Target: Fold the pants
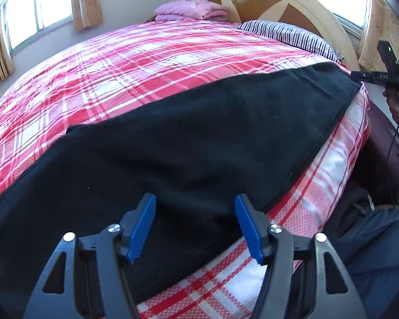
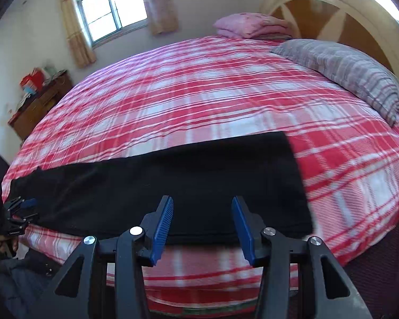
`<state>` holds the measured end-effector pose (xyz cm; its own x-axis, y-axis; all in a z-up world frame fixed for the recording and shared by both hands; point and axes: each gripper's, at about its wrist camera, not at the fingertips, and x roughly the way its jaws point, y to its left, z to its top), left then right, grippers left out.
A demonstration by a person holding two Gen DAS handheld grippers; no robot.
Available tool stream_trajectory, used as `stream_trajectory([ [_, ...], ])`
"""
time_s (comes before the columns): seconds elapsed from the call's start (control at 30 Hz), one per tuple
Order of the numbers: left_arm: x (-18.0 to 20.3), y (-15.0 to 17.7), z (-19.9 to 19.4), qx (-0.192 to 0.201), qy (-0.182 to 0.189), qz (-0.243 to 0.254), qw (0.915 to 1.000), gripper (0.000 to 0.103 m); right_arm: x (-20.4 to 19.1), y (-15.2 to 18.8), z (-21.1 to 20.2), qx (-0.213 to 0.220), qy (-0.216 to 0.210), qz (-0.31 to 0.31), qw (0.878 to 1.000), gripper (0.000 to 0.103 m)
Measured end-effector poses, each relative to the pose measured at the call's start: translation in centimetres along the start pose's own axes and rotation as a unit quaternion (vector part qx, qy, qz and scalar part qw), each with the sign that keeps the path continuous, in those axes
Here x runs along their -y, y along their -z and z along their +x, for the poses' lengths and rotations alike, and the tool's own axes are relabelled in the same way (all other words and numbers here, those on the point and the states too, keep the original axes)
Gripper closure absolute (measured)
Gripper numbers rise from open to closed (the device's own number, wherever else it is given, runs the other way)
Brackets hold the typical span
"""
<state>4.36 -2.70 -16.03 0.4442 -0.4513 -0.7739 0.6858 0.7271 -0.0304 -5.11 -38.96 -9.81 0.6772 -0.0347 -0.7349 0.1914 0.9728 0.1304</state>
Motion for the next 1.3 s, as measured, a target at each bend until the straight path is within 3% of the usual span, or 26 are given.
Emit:
stream_trajectory([
  [0.17, 0.4, 0.5, -0.2, -0.003, 0.006, 0.000, 1.0000, 0.027, -7.2, 0.4, 3.5, -0.039, -0.063, -0.048, 0.996, 0.055],
  [0.3, 1.5, 1.2, -0.2, -0.006, -0.006, 0.027, 0.9996, 0.021, -14.4, 1.5, 6.7, -0.072, -0.116, -0.113, 0.984, 0.054],
  [0.33, 1.8, 1.4, -0.3, -0.006, -0.015, 0.037, 0.9992, 0.021, -15.9, 2.1, 7.8, -0.092, -0.113, -0.131, 0.981, 0.049],
  [0.37, 1.9, 1.4, -0.4, -0.007, -0.019, 0.042, 0.9989, 0.021, -17.7, 2.8, 8.6, -0.097, -0.079, -0.165, 0.978, 0.047],
  [0.43, 1.7, 1.3, -1.2, -0.003, -0.018, 0.042, 0.9989, 0.021, -19.7, 3.2, 8.2, -0.090, -0.046, -0.214, 0.972, 0.046],
  [0.5, 0.8, 1.2, -2.4, 0.016, -0.022, 0.033, 0.9991, 0.021, -20.1, 2.4, 7.8, -0.098, -0.066, -0.211, 0.970, 0.046],
  [0.57, -0.5, 0.9, -3.5, 0.037, -0.035, 0.018, 0.9985, 0.021, -20.2, 0.4, 7.4, -0.102, -0.124, -0.179, 0.971, 0.046],
  [0.67, -3.4, 0.8, -4.4, 0.058, -0.058, -0.024, 0.9963, 0.021, -21.8, -2.8, 7.1, -0.075, -0.133, -0.188, 0.970, 0.046],
  [0.83, -6.9, 1.9, -3.6, 0.036, -0.094, -0.084, 0.9913, 0.021, -26.5, -7.1, 8.3, -0.058, -0.169, -0.210, 0.961, 0.046],
  [0.93, -7.5, 3.0, -2.8, 0.016, -0.085, -0.092, 0.9920, 0.021, -29.8, -9.0, 10.0, -0.059, -0.187, -0.218, 0.956, 0.046],
  [1.17, -6.5, 3.6, -2.3, 0.005, -0.081, -0.085, 0.9931, 0.017, -38.1, -8.8, 15.4, -0.102, -0.219, -0.245, 0.939, 0.046],
  [1.3, -6.3, 3.7, -2.5, 0.003, -0.079, -0.081, 0.9936, 0.017, -40.8, -8.0, 18.9, -0.140, -0.245, -0.224, 0.933, 0.046],
])
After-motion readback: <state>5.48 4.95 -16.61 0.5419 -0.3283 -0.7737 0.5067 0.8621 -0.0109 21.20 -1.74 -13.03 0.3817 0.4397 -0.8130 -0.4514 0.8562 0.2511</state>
